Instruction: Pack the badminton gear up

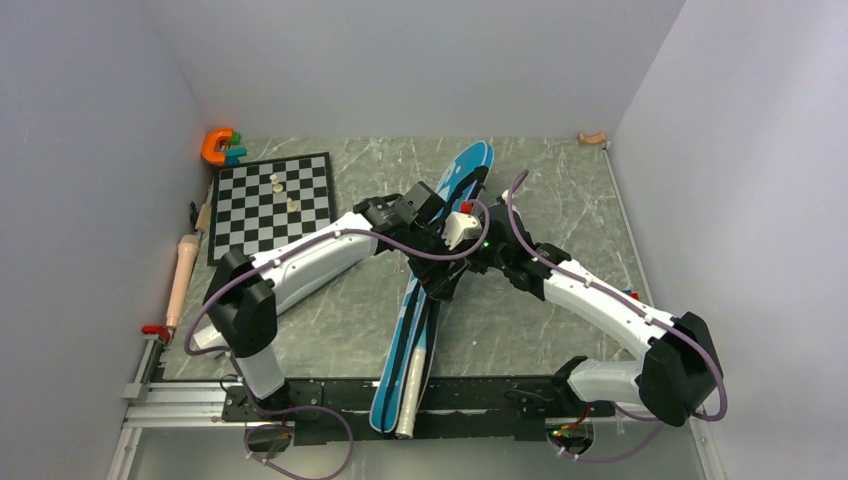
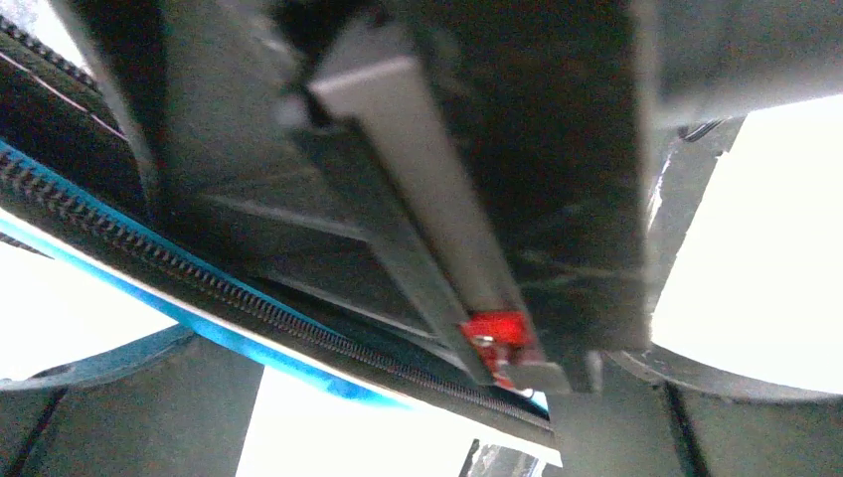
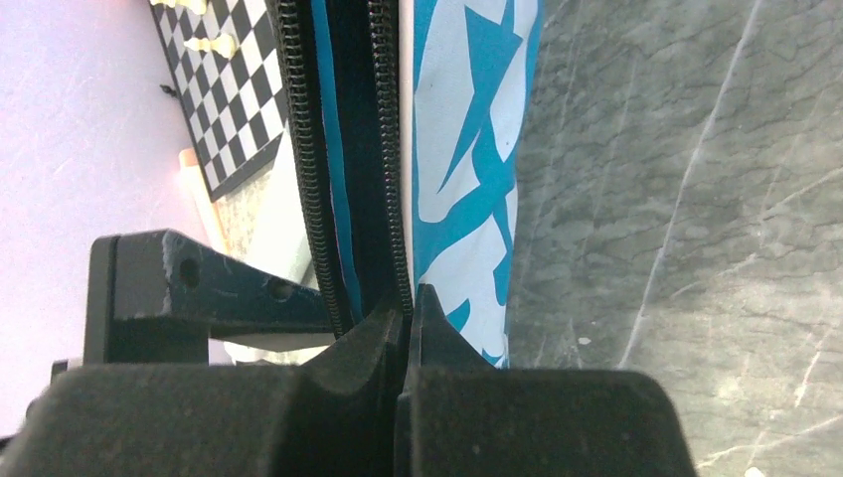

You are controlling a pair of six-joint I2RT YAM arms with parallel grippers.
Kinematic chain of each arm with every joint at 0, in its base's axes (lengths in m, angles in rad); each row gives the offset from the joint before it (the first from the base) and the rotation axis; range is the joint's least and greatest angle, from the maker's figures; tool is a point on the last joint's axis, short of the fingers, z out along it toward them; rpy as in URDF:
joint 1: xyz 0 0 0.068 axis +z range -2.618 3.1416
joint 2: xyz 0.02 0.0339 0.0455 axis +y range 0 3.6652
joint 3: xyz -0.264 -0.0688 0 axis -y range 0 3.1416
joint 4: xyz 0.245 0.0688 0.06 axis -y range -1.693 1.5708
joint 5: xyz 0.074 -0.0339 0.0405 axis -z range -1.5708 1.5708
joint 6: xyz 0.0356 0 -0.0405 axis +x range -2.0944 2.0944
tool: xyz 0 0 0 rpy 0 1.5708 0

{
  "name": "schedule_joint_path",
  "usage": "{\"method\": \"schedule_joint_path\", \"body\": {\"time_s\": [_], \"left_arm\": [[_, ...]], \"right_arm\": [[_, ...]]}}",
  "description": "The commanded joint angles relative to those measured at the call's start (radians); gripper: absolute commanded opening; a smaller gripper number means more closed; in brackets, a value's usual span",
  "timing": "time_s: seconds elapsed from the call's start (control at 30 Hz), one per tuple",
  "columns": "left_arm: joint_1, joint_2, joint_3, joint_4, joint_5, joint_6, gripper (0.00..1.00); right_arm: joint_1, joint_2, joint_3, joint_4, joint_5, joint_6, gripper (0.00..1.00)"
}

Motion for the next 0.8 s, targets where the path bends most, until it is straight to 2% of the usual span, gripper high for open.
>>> {"method": "schedule_joint_path", "body": {"time_s": [0.0,0.07,0.2,0.23,0.4,0.43,0.5,0.63,0.77], "left_arm": [[-0.052,-0.069,-0.048,0.072,-0.071,-0.001,0.99],[-0.051,-0.076,-0.066,0.076,-0.079,0.011,0.96],[-0.05,-0.083,-0.073,0.07,-0.107,0.025,0.57],[-0.05,-0.087,-0.072,0.067,-0.11,0.03,0.51],[-0.049,-0.119,-0.095,0.074,-0.128,0.04,0.33],[-0.049,-0.124,-0.1,0.078,-0.126,0.042,0.25],[-0.048,-0.125,-0.103,0.077,-0.126,0.044,0.0],[-0.041,-0.133,-0.094,0.068,-0.119,0.044,0.0],[-0.026,-0.14,-0.083,0.067,-0.113,0.046,0.0]], "right_arm": [[0.035,-0.03,0.101,0.113,0.048,0.08,0.0],[0.035,-0.041,0.101,0.115,0.059,0.097,0.0],[0.039,-0.058,0.102,0.098,0.069,0.115,0.0],[0.039,-0.064,0.094,0.093,0.076,0.12,0.0],[0.037,-0.095,0.055,0.087,0.093,0.14,0.0],[0.036,-0.099,0.052,0.087,0.095,0.141,0.0],[0.033,-0.109,0.047,0.088,0.092,0.137,0.0],[0.026,-0.145,0.03,0.084,0.089,0.121,0.01],[-0.001,-0.206,0.005,0.057,0.091,0.105,0.11]]}}
